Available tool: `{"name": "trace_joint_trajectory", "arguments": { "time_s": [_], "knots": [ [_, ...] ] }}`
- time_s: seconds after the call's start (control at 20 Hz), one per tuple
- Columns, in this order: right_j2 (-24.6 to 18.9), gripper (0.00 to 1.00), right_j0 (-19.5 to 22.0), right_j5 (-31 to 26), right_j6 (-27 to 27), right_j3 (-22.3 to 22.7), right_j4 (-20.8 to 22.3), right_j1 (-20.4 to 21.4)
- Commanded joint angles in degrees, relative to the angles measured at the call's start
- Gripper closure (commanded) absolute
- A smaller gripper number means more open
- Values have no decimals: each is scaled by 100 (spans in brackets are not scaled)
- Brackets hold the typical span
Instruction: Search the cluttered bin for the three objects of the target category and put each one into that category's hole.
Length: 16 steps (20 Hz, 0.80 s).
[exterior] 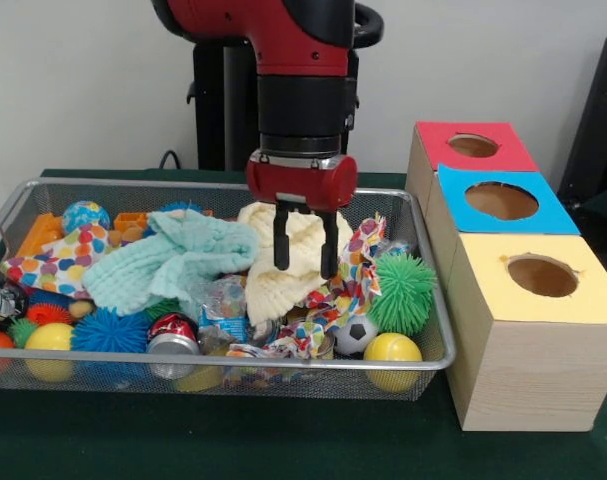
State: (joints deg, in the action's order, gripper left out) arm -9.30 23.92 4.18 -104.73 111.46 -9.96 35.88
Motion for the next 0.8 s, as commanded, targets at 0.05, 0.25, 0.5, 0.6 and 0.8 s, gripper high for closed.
{"name": "trace_joint_trajectory", "arguments": {
  "time_s": [0.05,0.25,0.5,0.6,0.8],
  "knots": [
    [-1101,0,301,138,-1452,280,-17,-225],
    [-1278,0,433,-208,-1393,391,-159,-218],
    [-1188,0,378,-598,-1283,427,-303,-122],
    [-1137,0,338,-761,-1239,439,-347,-85],
    [-1038,0,265,-1084,-1154,426,-404,-72]
  ]
}}
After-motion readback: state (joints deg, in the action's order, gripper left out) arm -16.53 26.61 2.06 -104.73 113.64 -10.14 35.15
